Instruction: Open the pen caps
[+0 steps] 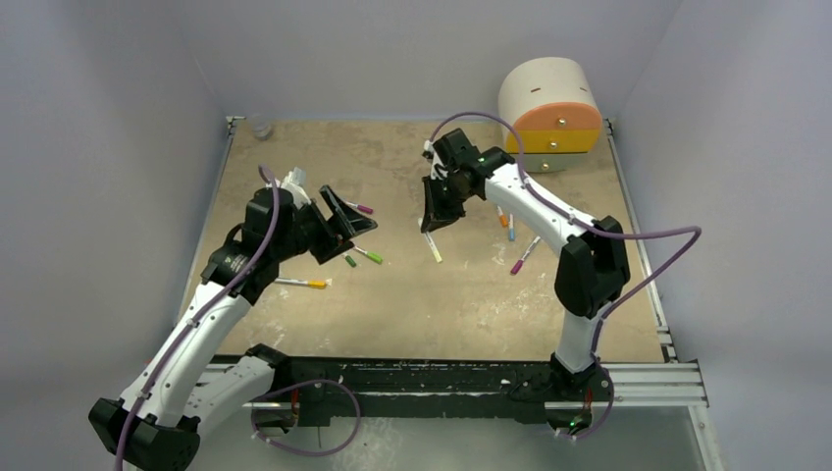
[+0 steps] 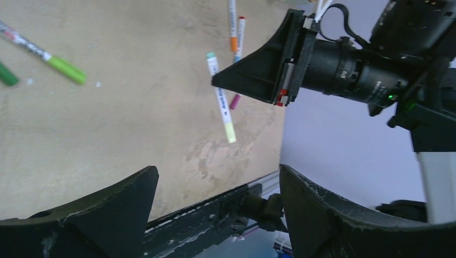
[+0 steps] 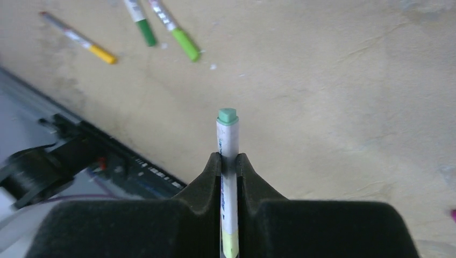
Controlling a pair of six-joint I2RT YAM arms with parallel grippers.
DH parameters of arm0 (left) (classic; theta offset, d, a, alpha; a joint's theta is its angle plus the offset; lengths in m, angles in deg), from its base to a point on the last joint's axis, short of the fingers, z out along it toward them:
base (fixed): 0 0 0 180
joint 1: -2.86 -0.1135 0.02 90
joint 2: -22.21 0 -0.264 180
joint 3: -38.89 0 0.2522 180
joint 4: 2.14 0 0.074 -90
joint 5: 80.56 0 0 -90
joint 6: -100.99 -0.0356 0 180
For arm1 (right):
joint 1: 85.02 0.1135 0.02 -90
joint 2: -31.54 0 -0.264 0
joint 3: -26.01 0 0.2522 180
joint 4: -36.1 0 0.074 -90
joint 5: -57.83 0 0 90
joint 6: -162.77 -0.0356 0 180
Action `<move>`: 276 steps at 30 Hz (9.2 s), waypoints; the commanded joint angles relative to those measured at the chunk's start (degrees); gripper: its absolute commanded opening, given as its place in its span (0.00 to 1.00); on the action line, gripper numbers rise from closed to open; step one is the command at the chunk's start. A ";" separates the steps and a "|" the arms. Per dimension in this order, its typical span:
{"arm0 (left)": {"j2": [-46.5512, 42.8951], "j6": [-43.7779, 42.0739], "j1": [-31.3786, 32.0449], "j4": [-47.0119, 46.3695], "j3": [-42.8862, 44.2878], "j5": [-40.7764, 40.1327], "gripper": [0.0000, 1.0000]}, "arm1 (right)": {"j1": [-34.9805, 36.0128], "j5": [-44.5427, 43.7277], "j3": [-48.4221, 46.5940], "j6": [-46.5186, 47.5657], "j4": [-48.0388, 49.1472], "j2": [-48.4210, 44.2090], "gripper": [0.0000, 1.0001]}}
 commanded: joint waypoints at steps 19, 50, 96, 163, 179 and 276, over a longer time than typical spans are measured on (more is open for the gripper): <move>9.47 6.40 2.09 -24.02 2.50 12.79 0.80 | -7.78 33.02 26.12 -47.48 65.98 -16.10 0.00; 16.09 8.05 12.21 -26.46 3.64 3.88 0.00 | -7.55 30.80 30.92 -54.91 70.41 -19.59 0.00; 24.97 2.08 14.36 -24.13 5.23 13.70 0.00 | -23.07 36.13 16.61 -23.57 30.55 -13.92 0.62; 41.21 -12.20 22.03 5.37 21.36 -27.33 0.00 | -13.03 10.77 10.99 -1.85 11.33 -5.28 0.01; 47.91 -15.84 20.33 -11.70 15.31 -22.57 0.00 | -6.18 12.89 15.30 -6.18 21.30 4.78 0.07; 35.72 -16.75 17.44 11.69 32.15 -19.25 0.62 | -29.71 -19.54 -9.80 1.07 -0.70 12.62 0.38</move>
